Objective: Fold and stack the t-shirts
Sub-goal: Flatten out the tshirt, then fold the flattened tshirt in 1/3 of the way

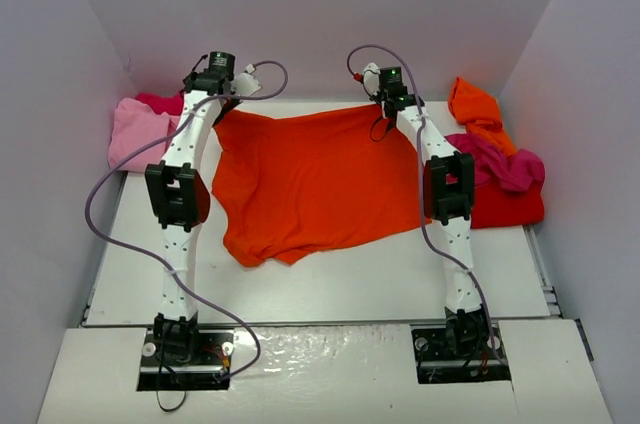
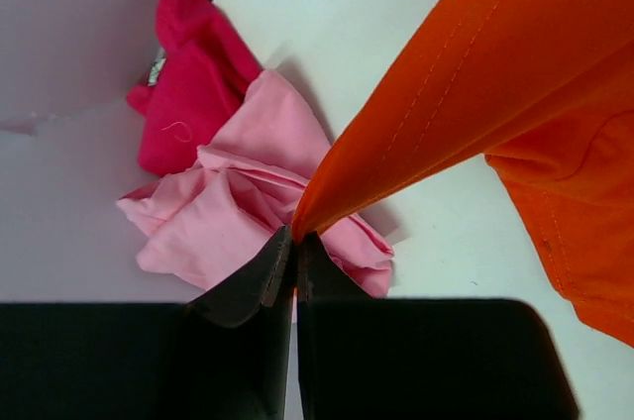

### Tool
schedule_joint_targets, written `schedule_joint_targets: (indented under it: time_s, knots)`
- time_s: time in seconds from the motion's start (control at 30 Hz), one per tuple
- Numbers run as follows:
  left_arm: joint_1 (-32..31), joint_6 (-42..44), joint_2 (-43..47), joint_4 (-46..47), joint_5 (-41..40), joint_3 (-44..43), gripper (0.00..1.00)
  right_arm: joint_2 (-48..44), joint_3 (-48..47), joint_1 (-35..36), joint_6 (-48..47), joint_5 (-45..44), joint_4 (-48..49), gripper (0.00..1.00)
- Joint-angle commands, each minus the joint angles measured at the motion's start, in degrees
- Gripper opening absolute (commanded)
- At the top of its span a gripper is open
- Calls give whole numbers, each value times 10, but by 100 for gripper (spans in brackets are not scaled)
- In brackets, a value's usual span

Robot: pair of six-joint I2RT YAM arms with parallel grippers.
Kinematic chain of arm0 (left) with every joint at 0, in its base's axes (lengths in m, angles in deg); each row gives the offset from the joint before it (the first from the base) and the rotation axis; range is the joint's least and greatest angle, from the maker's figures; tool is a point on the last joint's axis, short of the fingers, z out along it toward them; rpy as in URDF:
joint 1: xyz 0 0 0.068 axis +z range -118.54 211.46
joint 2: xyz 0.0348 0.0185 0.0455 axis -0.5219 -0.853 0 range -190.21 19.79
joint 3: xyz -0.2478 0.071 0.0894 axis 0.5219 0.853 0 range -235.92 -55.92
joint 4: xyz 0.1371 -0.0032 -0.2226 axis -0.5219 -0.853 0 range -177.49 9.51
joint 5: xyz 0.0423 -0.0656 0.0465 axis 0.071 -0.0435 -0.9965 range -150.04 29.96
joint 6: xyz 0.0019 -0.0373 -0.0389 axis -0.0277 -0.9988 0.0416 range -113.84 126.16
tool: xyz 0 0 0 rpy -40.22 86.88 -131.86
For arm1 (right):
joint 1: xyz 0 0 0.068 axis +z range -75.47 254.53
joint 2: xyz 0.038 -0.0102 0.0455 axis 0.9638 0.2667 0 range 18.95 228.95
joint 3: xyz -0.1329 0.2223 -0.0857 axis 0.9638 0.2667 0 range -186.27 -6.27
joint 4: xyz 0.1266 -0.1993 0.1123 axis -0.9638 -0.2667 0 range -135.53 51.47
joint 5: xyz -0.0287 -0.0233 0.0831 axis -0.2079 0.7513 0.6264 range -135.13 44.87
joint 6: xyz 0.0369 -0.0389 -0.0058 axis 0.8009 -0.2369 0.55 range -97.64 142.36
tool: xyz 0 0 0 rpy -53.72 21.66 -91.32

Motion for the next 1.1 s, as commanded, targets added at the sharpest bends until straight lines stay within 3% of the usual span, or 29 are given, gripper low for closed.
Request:
schedule_joint_targets:
  time_s: [0.0,0.17,0.5,0.77,1.07]
  knots:
    - [-20,19,16,50,-69,-78,0,-12,-14,-1,-11,-16,46,0]
    - [-49,60,21,73,-102,-81,0,-22,-5,-6,-8,6,51,0]
    - [-90,11,90,-53,-19,19,0,-90,109,-9,-31,39,50,0]
    - [-95,0,171,-115,-16,82,0,-162,189,-14,-56,66,48,0]
    - [-106,-3,203,-147,-38,65,0,-182,185,-21,-54,69,48,0]
